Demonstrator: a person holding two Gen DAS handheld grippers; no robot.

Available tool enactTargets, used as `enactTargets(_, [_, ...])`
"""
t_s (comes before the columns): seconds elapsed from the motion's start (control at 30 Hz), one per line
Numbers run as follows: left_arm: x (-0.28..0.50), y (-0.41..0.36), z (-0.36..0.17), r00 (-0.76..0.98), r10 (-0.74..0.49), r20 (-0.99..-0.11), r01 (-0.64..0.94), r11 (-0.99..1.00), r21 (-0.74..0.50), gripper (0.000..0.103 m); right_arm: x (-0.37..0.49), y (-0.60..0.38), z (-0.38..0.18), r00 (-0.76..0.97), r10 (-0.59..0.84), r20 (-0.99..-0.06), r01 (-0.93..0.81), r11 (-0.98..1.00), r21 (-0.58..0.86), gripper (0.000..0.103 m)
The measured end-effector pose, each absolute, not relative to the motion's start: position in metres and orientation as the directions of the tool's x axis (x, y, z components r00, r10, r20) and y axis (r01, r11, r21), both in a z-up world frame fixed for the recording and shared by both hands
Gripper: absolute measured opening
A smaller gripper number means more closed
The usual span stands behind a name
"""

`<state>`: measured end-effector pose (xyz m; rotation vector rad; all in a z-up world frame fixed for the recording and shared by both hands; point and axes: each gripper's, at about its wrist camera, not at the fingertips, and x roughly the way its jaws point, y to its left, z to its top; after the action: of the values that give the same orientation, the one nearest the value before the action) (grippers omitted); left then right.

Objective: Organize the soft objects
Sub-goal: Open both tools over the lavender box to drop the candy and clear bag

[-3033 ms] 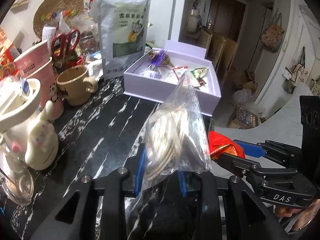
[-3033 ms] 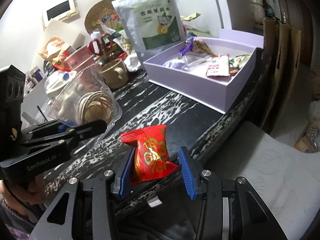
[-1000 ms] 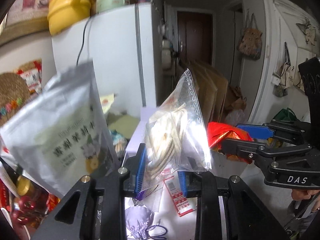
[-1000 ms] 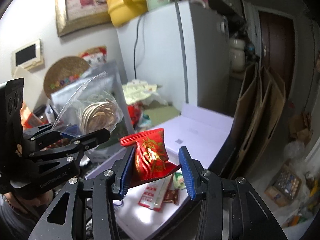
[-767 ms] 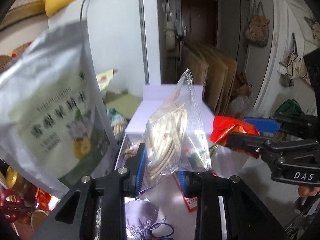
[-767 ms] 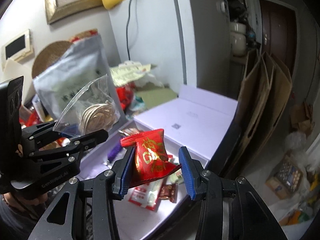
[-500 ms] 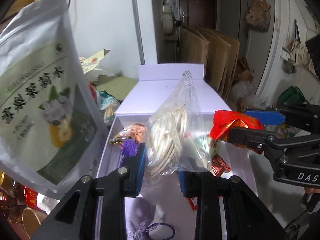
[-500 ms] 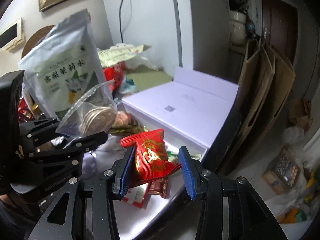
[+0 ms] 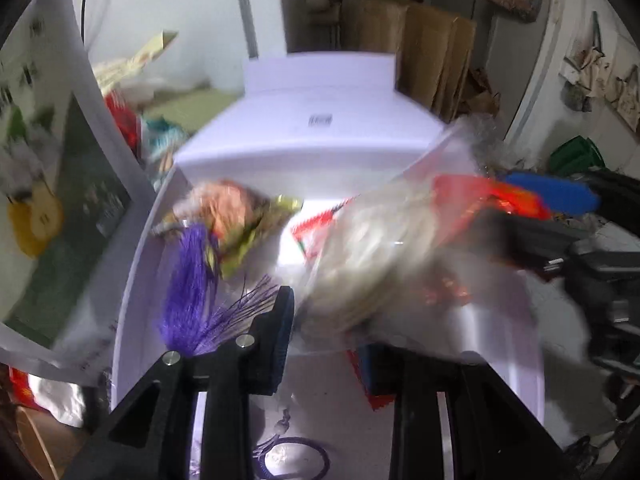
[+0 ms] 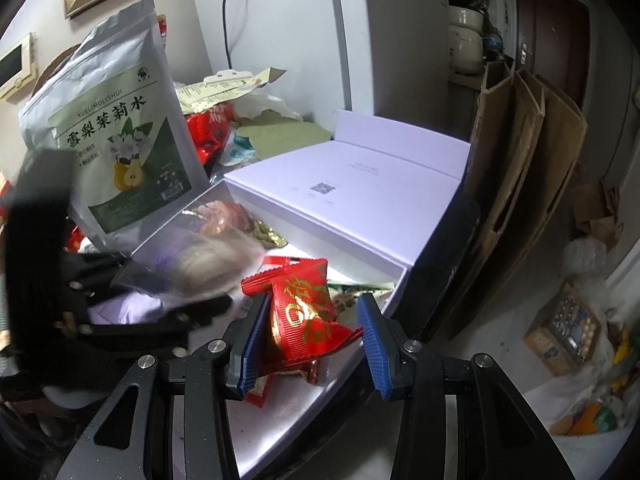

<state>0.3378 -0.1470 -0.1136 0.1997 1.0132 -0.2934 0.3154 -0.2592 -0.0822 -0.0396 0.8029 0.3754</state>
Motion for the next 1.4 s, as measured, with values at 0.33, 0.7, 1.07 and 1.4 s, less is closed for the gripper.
enactTargets(0.33, [0.339,-0.142,-0.120,0.509,-0.110,-0.854,0.298,0.953,0.055,0.028,0.315,-0.265,-0.090,0.624,0.311,-0.717,-0.335,0.935,0.114,0.042])
enactTargets(0.7, [0.325,-0.131,-0.085,0.614,-0.082,-0.785,0.214,0.975,0.065,0.028,0.313,-0.267,-0.082,0.634,0.349,-0.690,-0.349,0.926,0.147,0.041])
enactTargets(1.07, [0.308,-0.106,-0.069,0.634,-0.079,-0.769,0.151,0.988,0.023,0.029,0.315,-0.254,-0.070,0.652,0.398,-0.646,-0.391,0.906,0.164,0.041])
enactTargets(1.4, [0.307,-0.092,-0.083,0.617,-0.056,-0.785,0.124,0.992,0.027,0.029,0.329,-0.226,-0.110,0.579,0.340,-0.741,-0.396,0.912,0.109,0.041])
